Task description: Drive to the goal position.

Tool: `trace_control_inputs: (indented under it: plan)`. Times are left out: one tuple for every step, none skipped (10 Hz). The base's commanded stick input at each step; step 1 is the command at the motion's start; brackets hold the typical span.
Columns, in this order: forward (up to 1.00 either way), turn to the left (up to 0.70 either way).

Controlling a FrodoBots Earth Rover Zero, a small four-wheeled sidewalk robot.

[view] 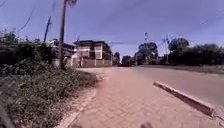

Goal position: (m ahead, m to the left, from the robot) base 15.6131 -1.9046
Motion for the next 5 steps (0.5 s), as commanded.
trace_control_inputs:
  plan:
    - [0.85,-0.18]
    - [0.85,-0.34]
    - [0.85,-0.18]
    - [0.85,-0.01]
    - [0.85,0.00]
